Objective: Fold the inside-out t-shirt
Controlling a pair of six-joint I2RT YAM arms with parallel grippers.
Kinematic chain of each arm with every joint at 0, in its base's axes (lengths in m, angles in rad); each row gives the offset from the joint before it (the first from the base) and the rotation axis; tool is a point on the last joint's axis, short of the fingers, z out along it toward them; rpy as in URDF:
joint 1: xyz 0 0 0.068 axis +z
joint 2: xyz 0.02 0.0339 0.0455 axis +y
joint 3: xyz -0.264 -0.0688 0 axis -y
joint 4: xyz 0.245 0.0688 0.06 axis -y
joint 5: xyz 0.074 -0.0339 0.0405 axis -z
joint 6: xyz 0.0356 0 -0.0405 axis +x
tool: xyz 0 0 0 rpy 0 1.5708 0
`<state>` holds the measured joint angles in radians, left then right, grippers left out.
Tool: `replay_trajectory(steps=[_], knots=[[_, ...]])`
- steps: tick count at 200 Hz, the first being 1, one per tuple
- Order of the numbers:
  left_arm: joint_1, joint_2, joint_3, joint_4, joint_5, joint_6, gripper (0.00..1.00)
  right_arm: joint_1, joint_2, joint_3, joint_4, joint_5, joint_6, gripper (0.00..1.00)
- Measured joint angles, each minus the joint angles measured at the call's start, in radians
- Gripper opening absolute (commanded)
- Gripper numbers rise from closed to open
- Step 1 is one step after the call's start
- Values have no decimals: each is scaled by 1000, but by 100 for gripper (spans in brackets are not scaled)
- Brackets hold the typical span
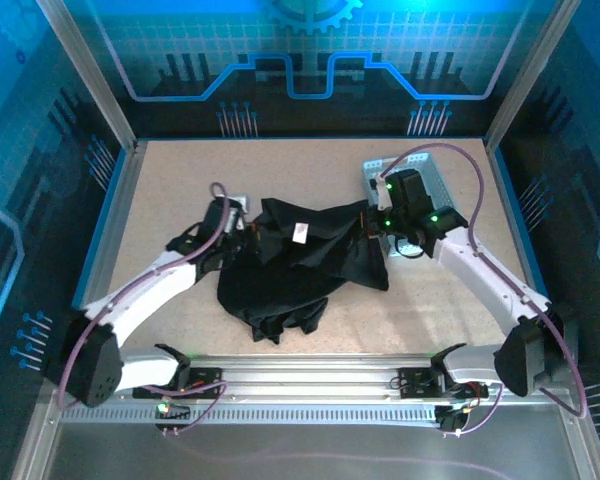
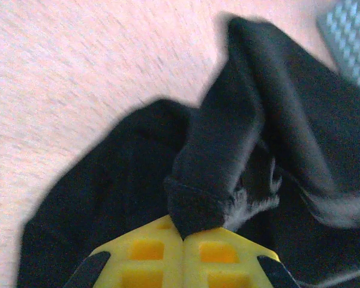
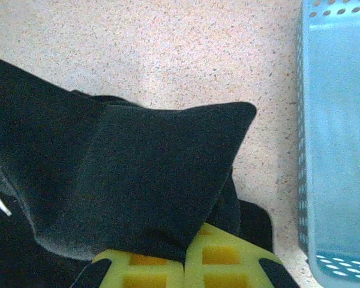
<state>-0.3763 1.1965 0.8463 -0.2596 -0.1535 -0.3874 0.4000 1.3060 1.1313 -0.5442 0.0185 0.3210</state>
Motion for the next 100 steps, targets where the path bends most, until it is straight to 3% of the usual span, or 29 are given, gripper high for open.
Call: replay_trajectory(steps=[48, 100], knots=[[116, -270, 23, -40, -126, -34, 0, -8, -35, 82, -77, 7, -62, 0], [146, -328, 200, -103, -224, -29, 0, -8, -89, 234, -146, -23, -131, 0]])
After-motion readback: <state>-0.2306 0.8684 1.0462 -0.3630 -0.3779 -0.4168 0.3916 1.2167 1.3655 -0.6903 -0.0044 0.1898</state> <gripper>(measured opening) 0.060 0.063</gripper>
